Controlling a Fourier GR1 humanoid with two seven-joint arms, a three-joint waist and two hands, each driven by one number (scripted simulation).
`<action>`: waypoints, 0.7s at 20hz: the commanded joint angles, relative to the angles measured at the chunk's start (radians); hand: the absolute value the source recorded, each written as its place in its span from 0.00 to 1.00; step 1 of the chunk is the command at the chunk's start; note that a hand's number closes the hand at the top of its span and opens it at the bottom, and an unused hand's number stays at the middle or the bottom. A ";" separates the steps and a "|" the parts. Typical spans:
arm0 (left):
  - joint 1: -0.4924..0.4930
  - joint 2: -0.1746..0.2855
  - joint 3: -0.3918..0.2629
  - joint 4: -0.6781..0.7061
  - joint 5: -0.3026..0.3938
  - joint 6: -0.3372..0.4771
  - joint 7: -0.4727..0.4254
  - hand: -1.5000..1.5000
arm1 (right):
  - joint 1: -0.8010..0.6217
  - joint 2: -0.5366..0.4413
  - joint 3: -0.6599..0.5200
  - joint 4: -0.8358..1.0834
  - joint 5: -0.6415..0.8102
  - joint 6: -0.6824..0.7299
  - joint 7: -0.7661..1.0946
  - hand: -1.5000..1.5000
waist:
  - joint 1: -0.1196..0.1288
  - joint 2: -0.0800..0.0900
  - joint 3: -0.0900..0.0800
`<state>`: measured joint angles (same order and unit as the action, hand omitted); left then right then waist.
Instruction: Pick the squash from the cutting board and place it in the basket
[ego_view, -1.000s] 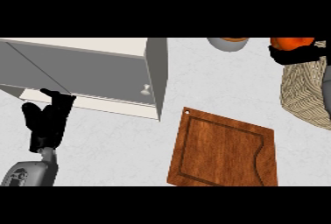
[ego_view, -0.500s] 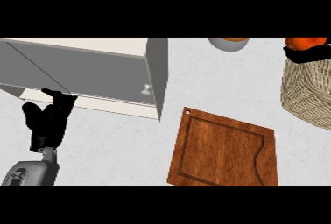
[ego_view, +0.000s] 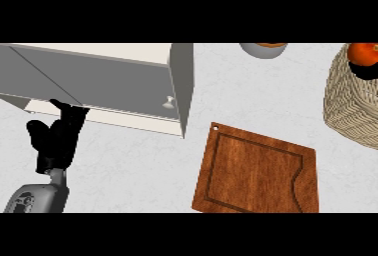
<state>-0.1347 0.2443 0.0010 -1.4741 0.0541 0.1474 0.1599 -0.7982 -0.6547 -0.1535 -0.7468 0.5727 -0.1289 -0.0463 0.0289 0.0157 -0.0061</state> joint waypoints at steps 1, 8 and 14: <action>-0.070 0.051 0.043 -0.013 0.015 -0.021 0.005 0.50 | 0.029 -0.055 0.113 -0.001 0.170 -0.118 -0.125 1.00 | 0.002 -0.001 0.007; -0.052 0.005 -0.002 -0.056 -0.021 0.015 0.025 0.50 | -0.135 -0.055 0.118 0.205 0.269 -0.219 -0.154 1.00 | 0.011 -0.005 0.007; -0.077 0.027 0.043 0.006 0.002 -0.017 0.003 0.50 | -0.184 -0.028 0.108 0.357 0.307 -0.248 -0.151 1.00 | 0.004 -0.004 0.007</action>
<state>-0.1483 0.2463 0.0049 -1.4644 0.0564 0.1284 0.1684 -0.9371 -0.6984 -0.0481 -0.4806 0.8453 -0.3627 -0.2102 0.0358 0.0151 -0.0053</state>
